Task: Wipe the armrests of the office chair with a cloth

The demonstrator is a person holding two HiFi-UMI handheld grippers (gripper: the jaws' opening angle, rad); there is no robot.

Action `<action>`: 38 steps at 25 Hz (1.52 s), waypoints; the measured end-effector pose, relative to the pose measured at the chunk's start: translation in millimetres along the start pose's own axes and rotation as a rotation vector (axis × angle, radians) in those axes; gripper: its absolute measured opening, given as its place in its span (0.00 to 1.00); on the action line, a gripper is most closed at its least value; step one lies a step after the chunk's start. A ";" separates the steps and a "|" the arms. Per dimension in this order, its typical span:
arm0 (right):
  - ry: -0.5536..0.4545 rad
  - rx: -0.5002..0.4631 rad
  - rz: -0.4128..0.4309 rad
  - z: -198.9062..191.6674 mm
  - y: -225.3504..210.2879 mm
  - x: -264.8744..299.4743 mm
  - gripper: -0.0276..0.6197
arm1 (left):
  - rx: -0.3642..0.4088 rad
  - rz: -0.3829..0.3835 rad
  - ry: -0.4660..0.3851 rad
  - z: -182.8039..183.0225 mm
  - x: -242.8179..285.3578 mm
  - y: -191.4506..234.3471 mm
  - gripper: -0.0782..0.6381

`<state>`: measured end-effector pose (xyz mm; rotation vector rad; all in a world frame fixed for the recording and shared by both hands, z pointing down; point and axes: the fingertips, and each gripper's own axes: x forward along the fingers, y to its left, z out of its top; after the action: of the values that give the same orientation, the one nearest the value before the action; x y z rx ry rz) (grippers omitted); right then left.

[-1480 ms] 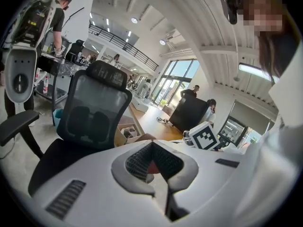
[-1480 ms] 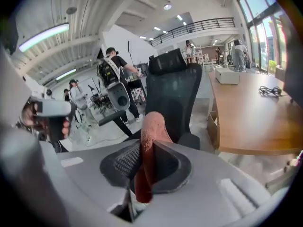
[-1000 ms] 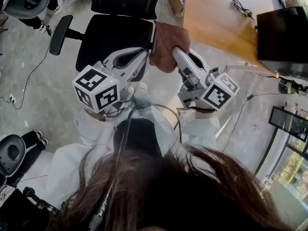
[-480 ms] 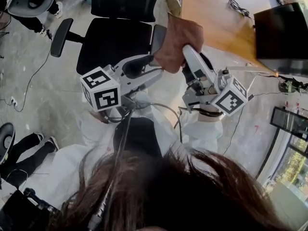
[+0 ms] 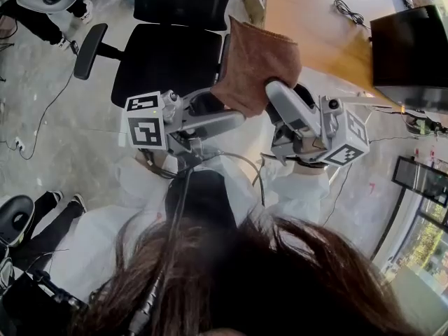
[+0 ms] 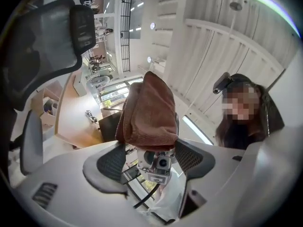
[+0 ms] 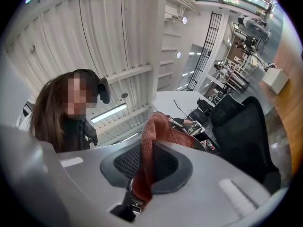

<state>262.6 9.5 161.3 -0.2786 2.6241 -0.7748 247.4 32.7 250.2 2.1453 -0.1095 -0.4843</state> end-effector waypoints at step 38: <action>0.268 -0.167 -0.398 -52.5 -74.5 -11.9 0.16 | 0.342 0.543 -0.249 105.7 -119.9 5.2 0.15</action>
<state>257.2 -23.5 246.9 -0.8147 2.9342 -0.7587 97.5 -21.1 236.2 2.2466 -0.9461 -0.4256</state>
